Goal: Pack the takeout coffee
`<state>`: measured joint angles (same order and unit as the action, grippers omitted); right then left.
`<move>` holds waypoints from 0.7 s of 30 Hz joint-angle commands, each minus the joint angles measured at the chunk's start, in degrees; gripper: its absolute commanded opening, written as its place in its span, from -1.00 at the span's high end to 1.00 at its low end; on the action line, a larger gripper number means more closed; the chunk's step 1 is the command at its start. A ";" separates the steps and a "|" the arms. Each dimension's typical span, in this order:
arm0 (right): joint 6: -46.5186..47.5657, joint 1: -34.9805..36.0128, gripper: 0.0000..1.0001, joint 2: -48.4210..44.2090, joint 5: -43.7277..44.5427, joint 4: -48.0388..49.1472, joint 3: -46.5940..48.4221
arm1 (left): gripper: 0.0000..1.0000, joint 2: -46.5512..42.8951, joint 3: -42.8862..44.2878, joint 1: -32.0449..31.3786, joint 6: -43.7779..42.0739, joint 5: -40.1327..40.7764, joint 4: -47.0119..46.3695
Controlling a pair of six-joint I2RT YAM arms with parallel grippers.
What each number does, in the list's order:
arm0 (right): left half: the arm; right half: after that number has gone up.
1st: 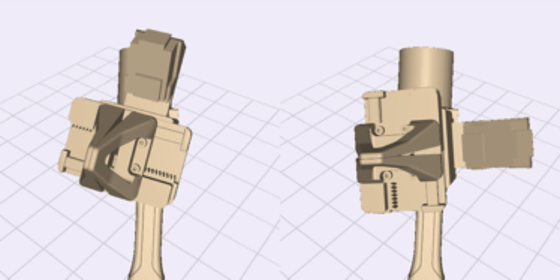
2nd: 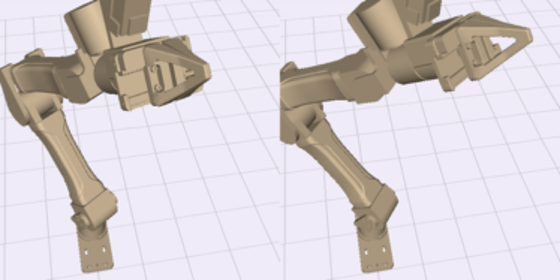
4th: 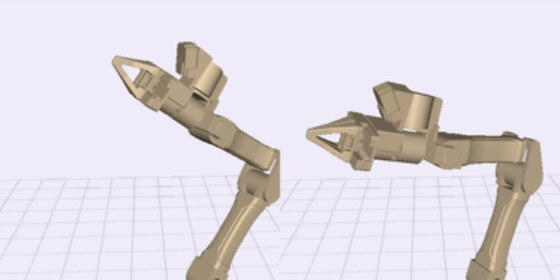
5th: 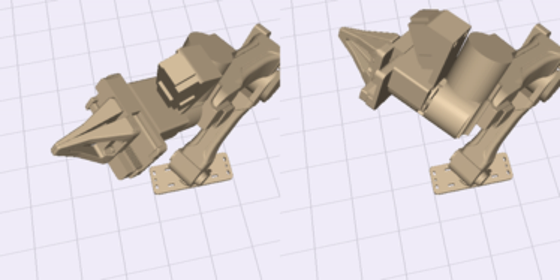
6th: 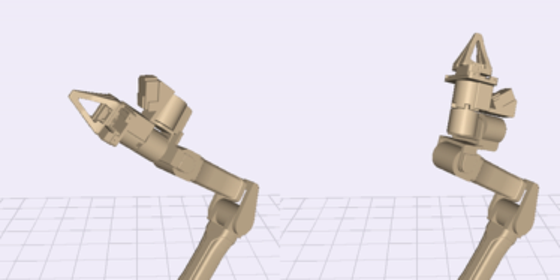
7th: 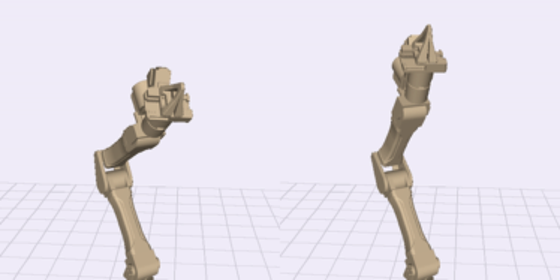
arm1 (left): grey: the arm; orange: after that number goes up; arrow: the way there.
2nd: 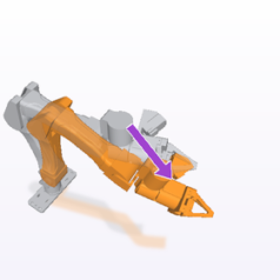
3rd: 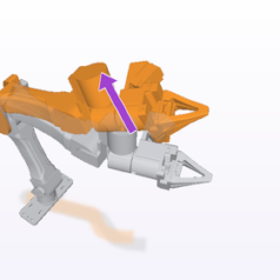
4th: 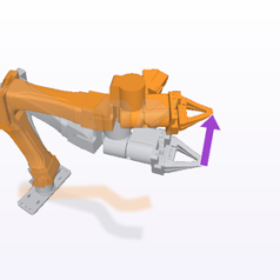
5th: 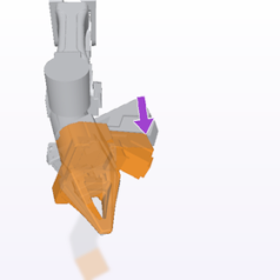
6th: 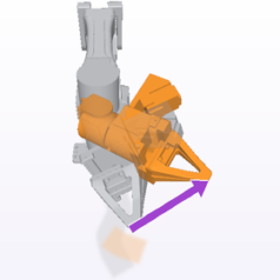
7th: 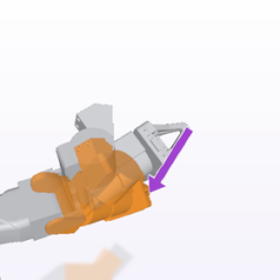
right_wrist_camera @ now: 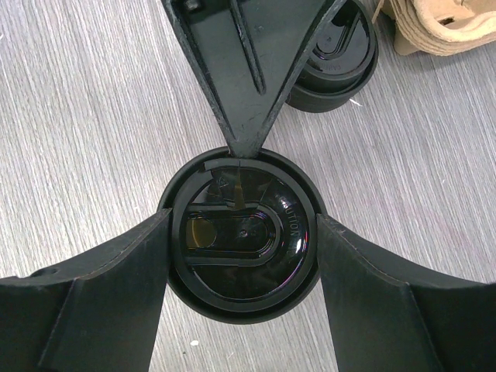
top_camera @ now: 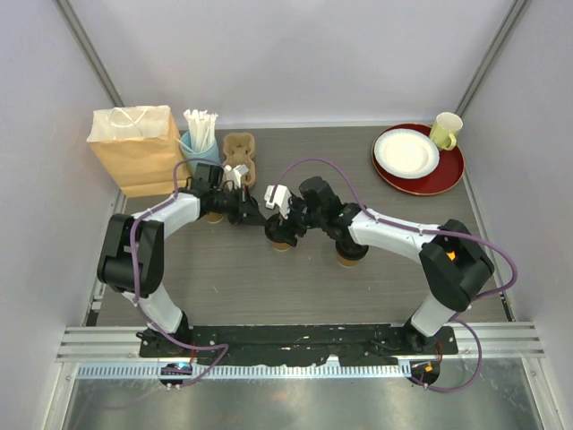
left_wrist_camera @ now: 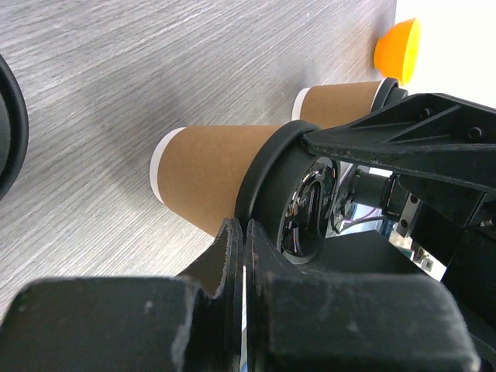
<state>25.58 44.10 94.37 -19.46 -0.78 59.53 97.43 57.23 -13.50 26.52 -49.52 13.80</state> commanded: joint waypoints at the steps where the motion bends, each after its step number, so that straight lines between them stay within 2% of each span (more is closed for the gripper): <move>1: -0.88 0.38 0.14 3.46 6.36 -9.60 -4.94 | 1.00 5.83 -2.13 -1.18 -4.29 10.58 6.85; 6: -2.55 2.22 0.16 1.96 10.32 -7.22 -8.54 | 1.00 7.43 -3.09 -1.71 -2.35 10.76 5.09; 18: -1.68 3.63 0.22 4.42 15.68 -10.82 -7.14 | 1.00 4.97 -1.17 -1.53 -2.79 11.11 5.27; 19: -1.76 3.89 0.22 4.51 16.55 -11.43 -7.32 | 0.97 4.53 -0.55 -1.45 -2.97 10.59 5.36; 21: -2.03 4.15 0.23 4.77 16.91 -11.97 -7.50 | 0.72 3.56 0.77 -1.36 -3.06 9.79 5.36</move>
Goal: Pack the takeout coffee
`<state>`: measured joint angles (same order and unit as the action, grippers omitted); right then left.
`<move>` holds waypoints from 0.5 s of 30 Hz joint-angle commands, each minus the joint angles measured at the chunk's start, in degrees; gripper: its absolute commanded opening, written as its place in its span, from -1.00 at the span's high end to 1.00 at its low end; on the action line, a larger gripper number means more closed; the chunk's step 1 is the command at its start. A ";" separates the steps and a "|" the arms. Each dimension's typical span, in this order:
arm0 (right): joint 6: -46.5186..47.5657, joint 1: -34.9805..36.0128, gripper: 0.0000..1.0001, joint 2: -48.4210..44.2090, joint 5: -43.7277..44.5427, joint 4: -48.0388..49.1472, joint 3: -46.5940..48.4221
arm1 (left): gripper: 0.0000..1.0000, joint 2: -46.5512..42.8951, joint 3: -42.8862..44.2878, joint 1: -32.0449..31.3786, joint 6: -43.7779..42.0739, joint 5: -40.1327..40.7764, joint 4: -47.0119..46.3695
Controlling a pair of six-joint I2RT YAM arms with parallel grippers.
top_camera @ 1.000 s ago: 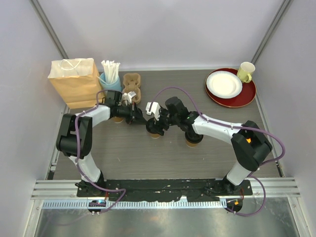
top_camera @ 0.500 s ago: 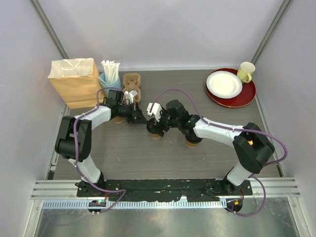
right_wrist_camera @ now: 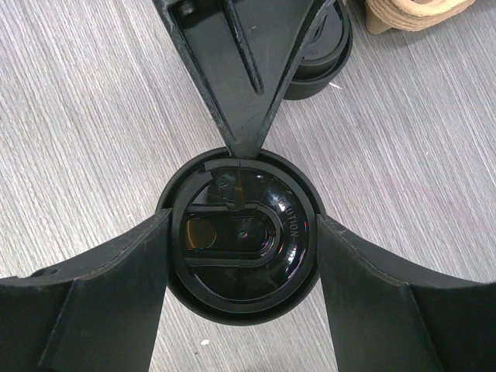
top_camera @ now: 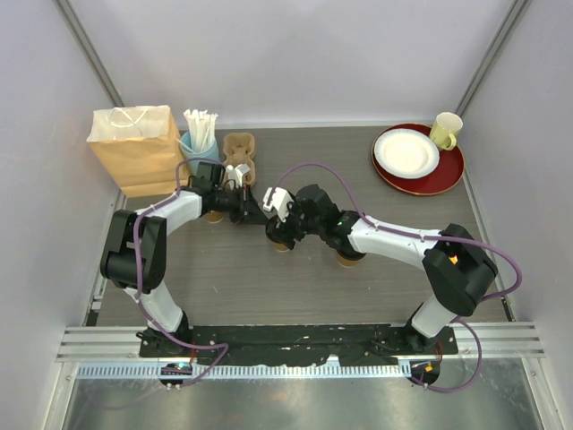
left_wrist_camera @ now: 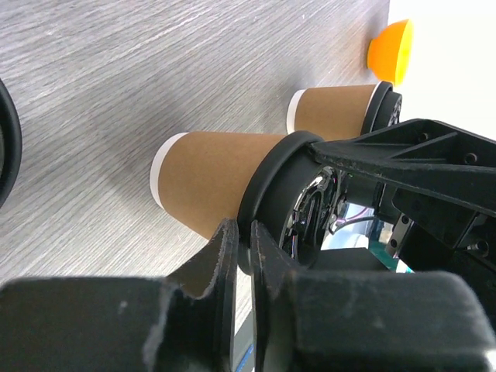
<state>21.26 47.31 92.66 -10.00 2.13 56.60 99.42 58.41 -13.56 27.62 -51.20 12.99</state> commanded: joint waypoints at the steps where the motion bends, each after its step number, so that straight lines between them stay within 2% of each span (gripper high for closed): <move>1: 2.12 0.94 0.23 6.48 7.62 -14.79 -4.74 | 0.63 0.79 -0.14 -1.29 -4.15 10.95 6.17; 2: 1.86 0.94 0.24 6.39 7.54 -14.70 -4.92 | 0.49 0.43 0.55 -1.29 -4.32 9.99 6.43; 5: 1.68 1.03 0.24 6.30 7.98 -14.52 -5.09 | 0.29 -0.80 2.31 -1.29 -5.37 8.93 7.92; 9: -0.24 0.42 0.26 4.99 6.58 -13.91 -4.92 | 0.20 -3.70 4.60 -1.12 -7.57 8.83 9.15; 15: -2.71 -1.69 0.30 2.88 8.06 -12.15 -3.87 | 0.18 -7.83 8.82 -1.12 -12.40 10.16 13.62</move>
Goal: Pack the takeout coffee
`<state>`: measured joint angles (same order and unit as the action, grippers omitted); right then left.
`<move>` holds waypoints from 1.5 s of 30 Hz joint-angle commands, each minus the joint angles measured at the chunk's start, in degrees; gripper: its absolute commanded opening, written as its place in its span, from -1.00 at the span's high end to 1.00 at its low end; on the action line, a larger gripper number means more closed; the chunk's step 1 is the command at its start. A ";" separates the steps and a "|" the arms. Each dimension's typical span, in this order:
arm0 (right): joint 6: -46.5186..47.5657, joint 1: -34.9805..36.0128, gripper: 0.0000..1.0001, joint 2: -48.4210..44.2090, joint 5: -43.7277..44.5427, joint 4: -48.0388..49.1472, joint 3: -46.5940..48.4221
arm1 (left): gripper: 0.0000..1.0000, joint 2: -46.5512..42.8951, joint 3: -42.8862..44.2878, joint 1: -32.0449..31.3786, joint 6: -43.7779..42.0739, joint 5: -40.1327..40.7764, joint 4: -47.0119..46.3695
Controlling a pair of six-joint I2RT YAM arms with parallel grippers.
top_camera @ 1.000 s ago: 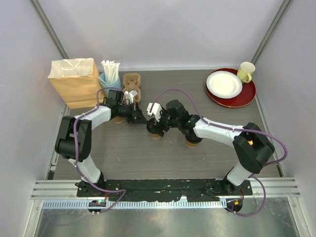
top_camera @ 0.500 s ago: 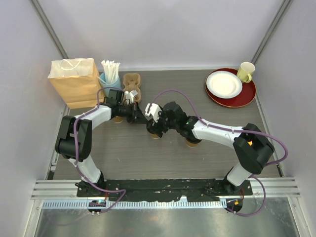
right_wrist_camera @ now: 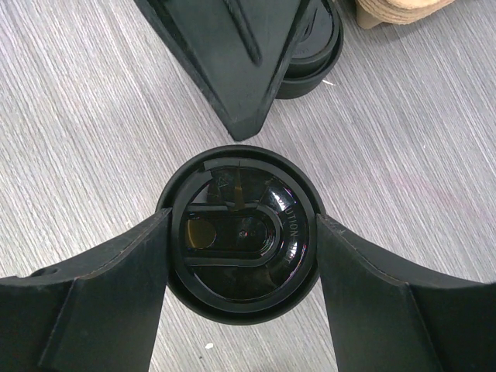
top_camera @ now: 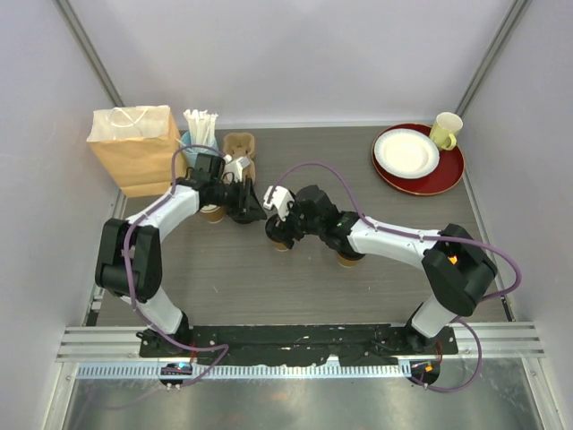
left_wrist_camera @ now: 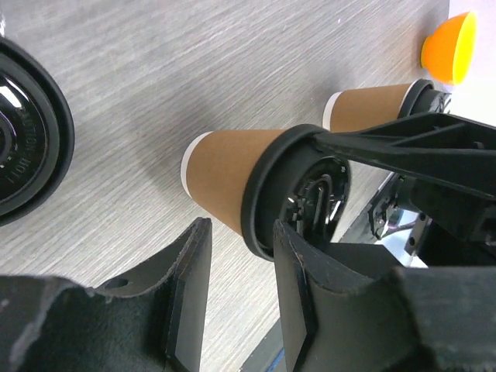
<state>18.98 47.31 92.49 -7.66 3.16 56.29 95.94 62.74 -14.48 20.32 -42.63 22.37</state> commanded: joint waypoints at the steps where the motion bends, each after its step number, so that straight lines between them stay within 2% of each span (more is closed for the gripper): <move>1: -1.48 -2.13 0.31 2.70 6.08 -12.39 -3.47 | 0.18 -4.53 5.63 0.15 -5.37 1.33 4.61; 9: -5.71 -6.44 0.35 0.76 7.40 -8.96 -2.86 | 0.18 -5.76 9.50 2.44 -6.08 0.44 6.37; 17: -11.07 -13.20 0.36 2.17 16.17 -8.52 0.21 | 0.17 -6.38 11.35 3.93 -6.16 0.09 7.07; 23: -14.15 -18.74 0.36 5.07 14.34 -8.52 3.38 | 0.15 -6.73 14.34 4.28 -8.01 -0.08 9.62; 27: -14.32 -21.11 0.28 6.65 13.99 -9.13 5.05 | 0.11 -7.17 17.67 5.07 -10.81 0.09 12.86; 29: -14.41 -21.64 0.20 7.79 13.99 -9.66 6.19 | 0.07 -7.35 18.99 5.51 -11.61 0.09 13.92; 36: -13.62 -22.09 -0.36 8.24 14.25 -11.15 8.66 | -0.05 -6.91 24.70 7.79 -16.09 2.02 18.85; 45: -12.83 -22.00 -0.68 4.73 14.25 -13.70 10.77 | -0.09 -5.68 30.41 8.50 -22.33 8.35 23.50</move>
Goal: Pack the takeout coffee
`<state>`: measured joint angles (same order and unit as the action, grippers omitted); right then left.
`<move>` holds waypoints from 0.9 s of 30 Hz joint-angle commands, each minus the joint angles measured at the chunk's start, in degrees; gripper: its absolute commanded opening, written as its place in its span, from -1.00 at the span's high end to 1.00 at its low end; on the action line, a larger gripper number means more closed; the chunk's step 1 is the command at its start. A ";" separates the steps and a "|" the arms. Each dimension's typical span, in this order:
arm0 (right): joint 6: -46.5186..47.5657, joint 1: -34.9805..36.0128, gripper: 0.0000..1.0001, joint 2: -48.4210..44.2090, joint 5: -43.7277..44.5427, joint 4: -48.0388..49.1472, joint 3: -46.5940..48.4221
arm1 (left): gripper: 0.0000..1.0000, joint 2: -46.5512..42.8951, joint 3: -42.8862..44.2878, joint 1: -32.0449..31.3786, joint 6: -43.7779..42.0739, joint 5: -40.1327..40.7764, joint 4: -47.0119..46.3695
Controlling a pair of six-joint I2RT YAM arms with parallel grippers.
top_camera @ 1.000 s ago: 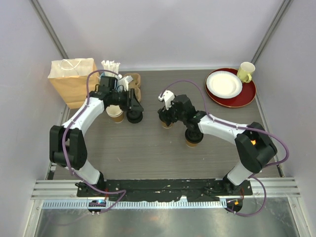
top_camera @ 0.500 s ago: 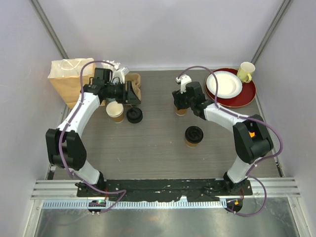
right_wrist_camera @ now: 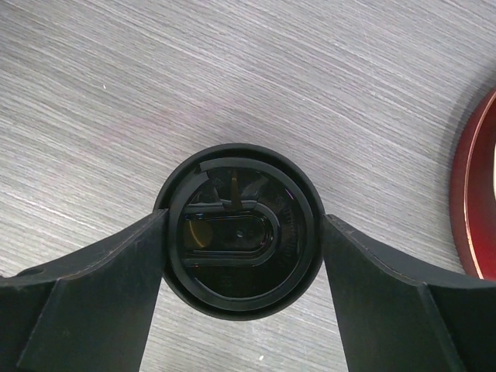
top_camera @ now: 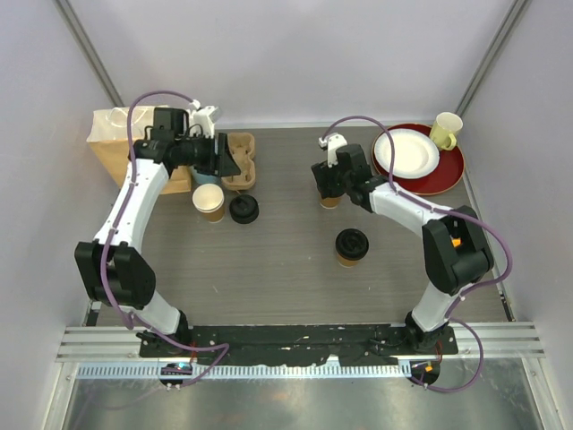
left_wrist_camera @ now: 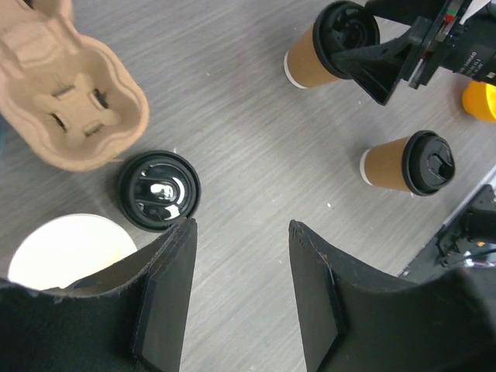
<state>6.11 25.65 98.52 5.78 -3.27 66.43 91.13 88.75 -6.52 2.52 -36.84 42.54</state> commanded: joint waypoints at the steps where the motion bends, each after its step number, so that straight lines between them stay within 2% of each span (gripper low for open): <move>1: 0.13 -0.34 -0.69 -1.66 0.64 -7.37 0.71 | -0.09 -1.56 4.85 0.63 -4.98 2.91 3.51; 8: 0.57 -0.34 -0.82 -4.47 -2.17 -6.84 1.33 | -0.30 -1.41 7.93 0.81 -11.39 5.90 7.02; 14: 1.71 -0.34 -0.83 -5.35 -3.06 -7.10 2.21 | -0.32 7.63 12.41 -3.58 -18.51 12.83 12.56; 17: 2.24 -0.34 -0.83 -5.27 -3.32 -7.63 2.47 | -0.26 10.90 14.77 -6.22 -22.47 16.71 12.83; 22: 2.33 -0.34 -0.84 -5.53 -4.28 -7.37 2.30 | -0.23 17.83 21.54 -7.01 -21.25 17.68 13.00; 27: 2.33 -0.42 -0.86 -5.88 -3.94 -6.23 2.82 | -0.23 19.70 25.68 -7.27 -20.28 16.98 13.00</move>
<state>7.81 25.39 95.48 2.37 -10.85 66.67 112.16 109.97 -14.17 -17.19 -20.27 55.31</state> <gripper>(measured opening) 0.926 0.616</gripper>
